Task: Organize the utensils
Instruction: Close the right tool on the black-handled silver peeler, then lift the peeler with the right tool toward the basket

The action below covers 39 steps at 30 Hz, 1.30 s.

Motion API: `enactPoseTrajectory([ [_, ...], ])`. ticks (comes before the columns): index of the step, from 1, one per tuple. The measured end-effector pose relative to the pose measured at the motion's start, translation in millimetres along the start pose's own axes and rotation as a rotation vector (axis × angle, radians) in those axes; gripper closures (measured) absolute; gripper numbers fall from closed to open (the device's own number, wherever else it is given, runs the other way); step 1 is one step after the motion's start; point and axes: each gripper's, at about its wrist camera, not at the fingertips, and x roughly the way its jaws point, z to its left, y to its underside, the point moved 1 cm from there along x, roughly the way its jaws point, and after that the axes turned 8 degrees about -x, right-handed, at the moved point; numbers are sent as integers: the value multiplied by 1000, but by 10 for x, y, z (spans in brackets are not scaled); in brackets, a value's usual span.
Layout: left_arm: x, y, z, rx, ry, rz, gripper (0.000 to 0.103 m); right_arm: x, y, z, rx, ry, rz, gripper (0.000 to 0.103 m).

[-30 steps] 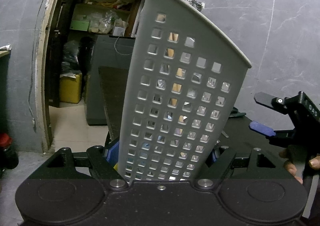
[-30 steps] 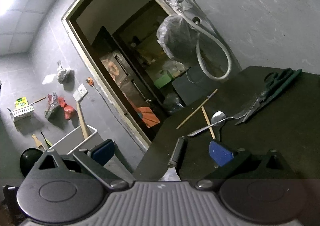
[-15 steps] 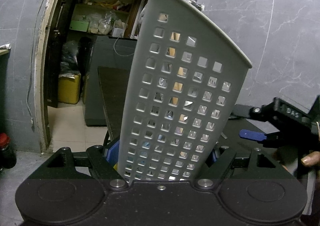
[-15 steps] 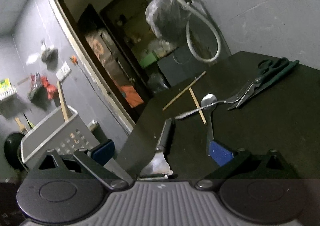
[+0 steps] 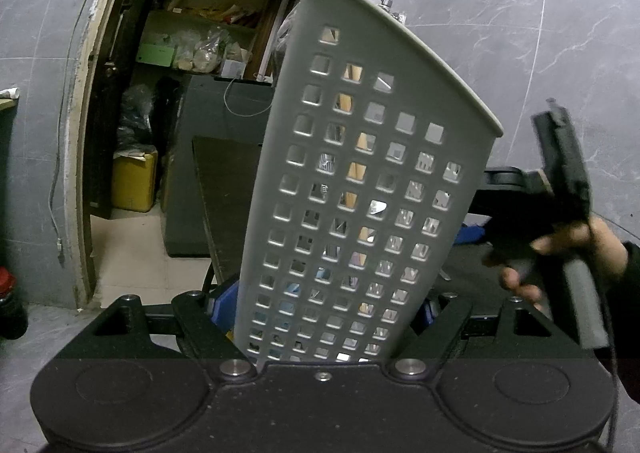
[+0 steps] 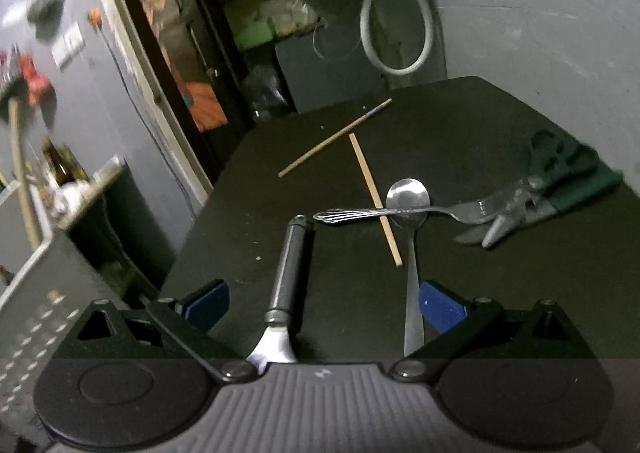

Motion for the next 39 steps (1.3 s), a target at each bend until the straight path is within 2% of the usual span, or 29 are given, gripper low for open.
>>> enactPoseTrajectory([
  [6,-3,0,2,1,2,1,22,220,-135,256,-163,75,40,0],
  [12,-3,-3,7,1,4,1,22,413,-189,454,-280,89,85,1],
  [17,-7,-8,19,1,6,1,22,475,-231,523,-299,53,103,16],
  [20,-7,-8,18,1,6,1,22,514,-230,556,-298,41,112,21],
  [28,-7,-9,19,1,5,2,22,734,-285,508,-282,71,130,36],
  [30,-7,-8,18,1,6,2,22,745,-298,496,-286,77,123,46],
  [32,-7,-9,18,2,5,2,22,738,-304,485,-292,67,117,75],
  [37,-7,-10,19,1,6,1,22,619,-244,461,-309,37,125,83],
  [39,-5,-8,22,1,8,1,22,504,-182,427,-316,20,134,83],
])
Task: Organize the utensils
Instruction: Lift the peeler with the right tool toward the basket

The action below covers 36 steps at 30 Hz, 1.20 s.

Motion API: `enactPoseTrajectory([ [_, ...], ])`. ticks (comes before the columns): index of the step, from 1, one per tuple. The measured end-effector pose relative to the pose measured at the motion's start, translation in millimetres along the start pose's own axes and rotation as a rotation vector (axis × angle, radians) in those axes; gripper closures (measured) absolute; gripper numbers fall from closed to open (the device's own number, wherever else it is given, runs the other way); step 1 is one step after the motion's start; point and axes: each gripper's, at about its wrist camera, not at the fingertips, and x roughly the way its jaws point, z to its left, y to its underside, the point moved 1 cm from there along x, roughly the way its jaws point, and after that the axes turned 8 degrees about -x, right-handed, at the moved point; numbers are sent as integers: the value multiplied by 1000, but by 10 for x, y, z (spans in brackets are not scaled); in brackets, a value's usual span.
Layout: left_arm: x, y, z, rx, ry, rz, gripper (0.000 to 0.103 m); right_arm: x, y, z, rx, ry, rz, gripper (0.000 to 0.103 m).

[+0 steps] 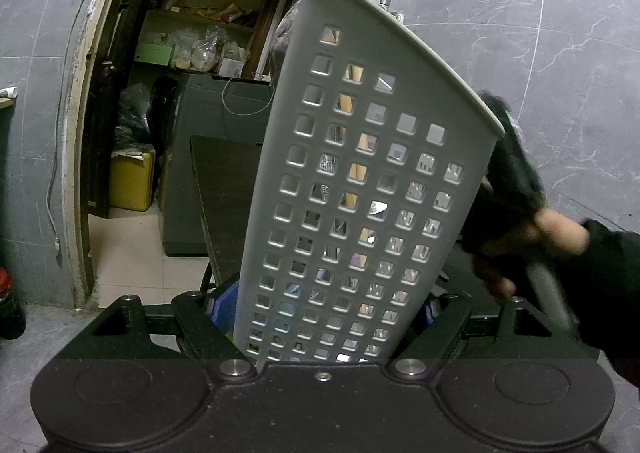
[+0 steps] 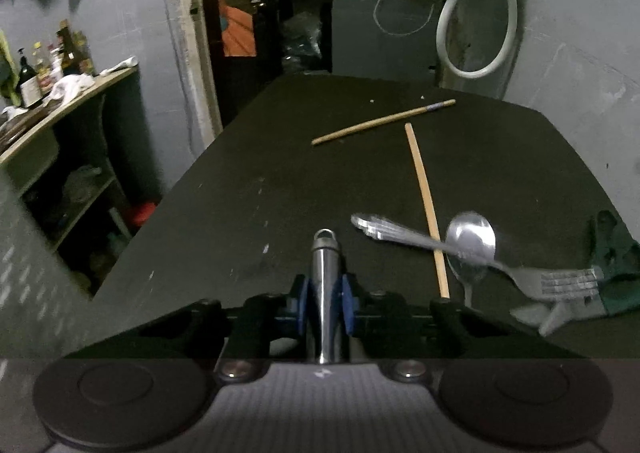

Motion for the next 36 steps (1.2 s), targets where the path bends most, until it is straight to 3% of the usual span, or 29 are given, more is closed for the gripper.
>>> enactPoseTrajectory([
  [9,-1,14,-5,-1,-2,-2,22,-620,522,76,-95,-19,17,83],
  [15,-7,12,-4,-1,-1,-1,21,-676,556,132,-131,-15,30,82],
  [18,-9,13,-3,-2,0,-1,21,-622,532,108,-116,-32,29,68],
  [20,-9,13,-4,-2,-1,-1,21,-571,504,71,-106,-52,27,67],
  [22,-11,14,-3,-2,-1,-1,21,-537,494,43,-95,-69,24,67],
  [25,-11,13,-5,-2,-2,-1,21,-533,499,19,-100,-96,15,83],
  [28,-10,10,-4,-2,-1,-1,21,-549,493,-55,-53,-121,14,83],
  [30,-11,10,-4,-1,-1,0,21,-624,477,-99,-36,-119,-23,83],
  [36,-9,13,1,-2,-3,0,21,-1167,402,-118,-30,-97,-267,83],
])
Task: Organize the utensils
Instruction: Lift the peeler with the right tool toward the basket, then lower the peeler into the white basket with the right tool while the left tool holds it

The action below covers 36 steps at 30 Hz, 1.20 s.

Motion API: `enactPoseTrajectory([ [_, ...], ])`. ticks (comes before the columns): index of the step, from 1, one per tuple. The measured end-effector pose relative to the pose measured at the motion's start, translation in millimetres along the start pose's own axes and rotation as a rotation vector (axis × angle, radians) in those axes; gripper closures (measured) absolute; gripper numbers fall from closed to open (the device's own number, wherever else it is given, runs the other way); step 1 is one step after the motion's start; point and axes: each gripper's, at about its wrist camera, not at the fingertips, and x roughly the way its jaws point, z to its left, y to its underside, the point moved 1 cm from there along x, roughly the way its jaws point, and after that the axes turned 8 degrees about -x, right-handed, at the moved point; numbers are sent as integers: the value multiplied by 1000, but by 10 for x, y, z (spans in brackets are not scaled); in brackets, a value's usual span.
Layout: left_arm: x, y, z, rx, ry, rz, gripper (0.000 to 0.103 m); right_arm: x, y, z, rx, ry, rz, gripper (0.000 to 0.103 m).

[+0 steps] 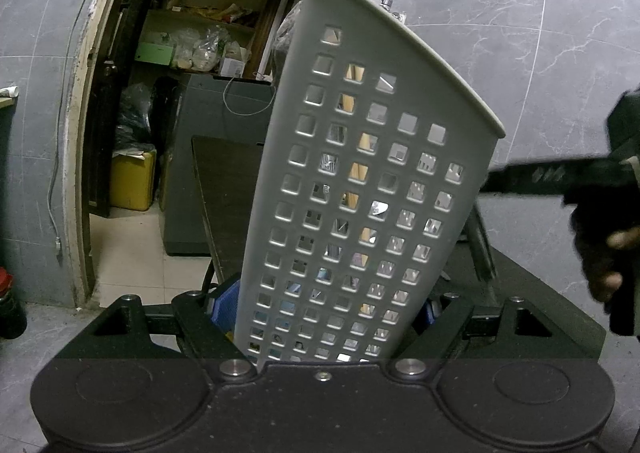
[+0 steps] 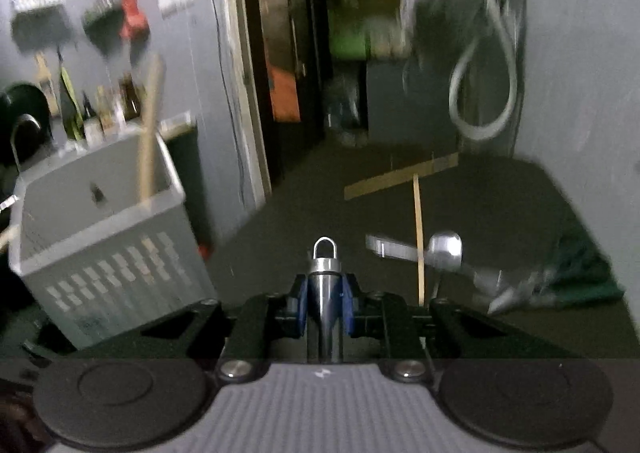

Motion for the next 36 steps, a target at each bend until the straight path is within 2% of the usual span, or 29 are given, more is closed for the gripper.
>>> enactPoseTrajectory([
  [4,-4,1,3,1,-1,0,21,-268,-99,108,-43,17,-142,83],
  [8,-5,1,3,0,0,0,21,-392,-122,222,-81,24,-216,83],
  [17,-3,-1,0,0,0,0,21,-370,-93,372,-100,37,-203,83],
  [24,-3,-3,0,0,-1,0,21,-528,-155,329,-54,80,-275,83],
  [26,-3,-3,0,0,0,0,21,-611,-190,331,-35,93,-319,83],
  [32,-5,-4,-4,0,-1,1,21,-894,-369,393,-12,142,-533,83],
  [36,-9,-8,-7,0,-2,1,21,-963,-598,478,-53,157,-581,83],
])
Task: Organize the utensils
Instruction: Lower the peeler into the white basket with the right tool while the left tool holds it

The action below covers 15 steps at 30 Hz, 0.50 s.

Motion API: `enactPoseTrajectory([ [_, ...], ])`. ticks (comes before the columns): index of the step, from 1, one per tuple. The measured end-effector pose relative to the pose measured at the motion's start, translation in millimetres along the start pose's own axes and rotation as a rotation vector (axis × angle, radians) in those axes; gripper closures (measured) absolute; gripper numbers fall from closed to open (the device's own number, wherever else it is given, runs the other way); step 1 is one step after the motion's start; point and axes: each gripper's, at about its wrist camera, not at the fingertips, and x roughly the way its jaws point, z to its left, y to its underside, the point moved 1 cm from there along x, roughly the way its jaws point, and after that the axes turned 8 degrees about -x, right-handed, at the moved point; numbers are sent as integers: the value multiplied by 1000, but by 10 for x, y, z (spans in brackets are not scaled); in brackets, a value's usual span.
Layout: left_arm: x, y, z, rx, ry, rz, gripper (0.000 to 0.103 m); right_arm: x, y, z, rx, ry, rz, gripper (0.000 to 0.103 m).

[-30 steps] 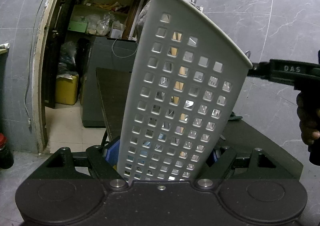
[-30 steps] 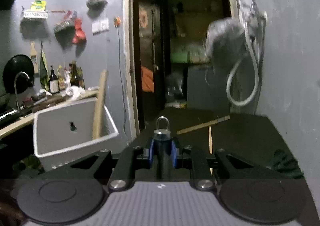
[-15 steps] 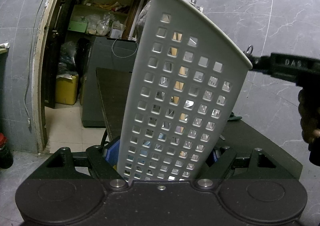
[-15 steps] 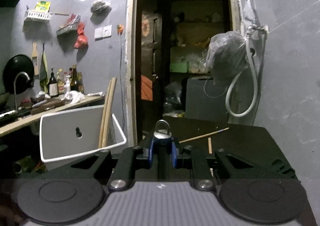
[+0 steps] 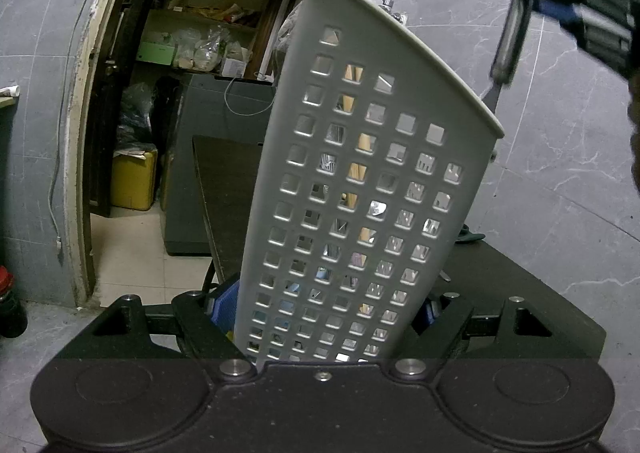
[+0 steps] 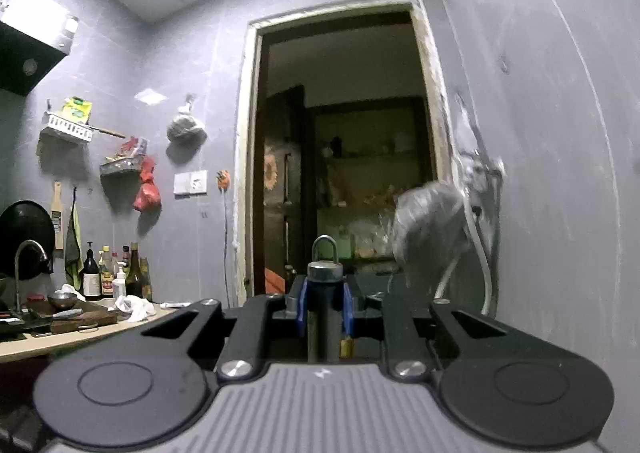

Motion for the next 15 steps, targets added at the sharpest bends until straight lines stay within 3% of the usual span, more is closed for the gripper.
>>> enactPoseTrajectory([
  [7,-5,-3,-4,-1,1,0,21,77,-360,214,-43,-65,-61,83],
  [15,-4,-6,-7,-2,3,0,21,156,-327,501,-52,-191,-83,83],
])
